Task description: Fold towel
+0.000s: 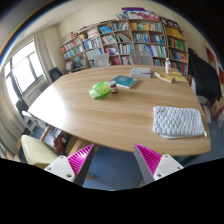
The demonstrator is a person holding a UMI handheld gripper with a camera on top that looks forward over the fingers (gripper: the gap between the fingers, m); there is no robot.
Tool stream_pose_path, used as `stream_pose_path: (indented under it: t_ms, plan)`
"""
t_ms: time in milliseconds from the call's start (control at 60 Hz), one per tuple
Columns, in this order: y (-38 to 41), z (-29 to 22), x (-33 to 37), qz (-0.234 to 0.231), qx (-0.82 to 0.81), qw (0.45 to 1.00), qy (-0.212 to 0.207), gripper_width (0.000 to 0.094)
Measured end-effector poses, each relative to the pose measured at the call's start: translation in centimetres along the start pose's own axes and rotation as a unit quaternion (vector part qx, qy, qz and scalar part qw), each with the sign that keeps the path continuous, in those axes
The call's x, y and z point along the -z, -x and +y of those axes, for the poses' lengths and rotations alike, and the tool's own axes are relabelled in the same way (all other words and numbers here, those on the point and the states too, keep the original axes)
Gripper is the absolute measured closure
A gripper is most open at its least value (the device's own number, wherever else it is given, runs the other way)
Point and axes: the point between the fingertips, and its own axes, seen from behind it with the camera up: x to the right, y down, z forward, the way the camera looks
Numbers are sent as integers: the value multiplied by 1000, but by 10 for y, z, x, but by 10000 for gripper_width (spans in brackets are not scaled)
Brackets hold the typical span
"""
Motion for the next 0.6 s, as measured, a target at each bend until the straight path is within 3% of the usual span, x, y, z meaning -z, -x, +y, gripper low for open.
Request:
stream_pose_path:
  t_ms: [167, 250, 517, 600]
  plan:
    - [-69, -14, -31, 78, 29, 996, -21, 88]
    - [-119, -7, -70, 117, 42, 992, -1, 100]
    - [-213, -26, -173, 131, 82, 988, 6, 127]
    - [-243, -23, -203, 143, 112, 983, 23, 208]
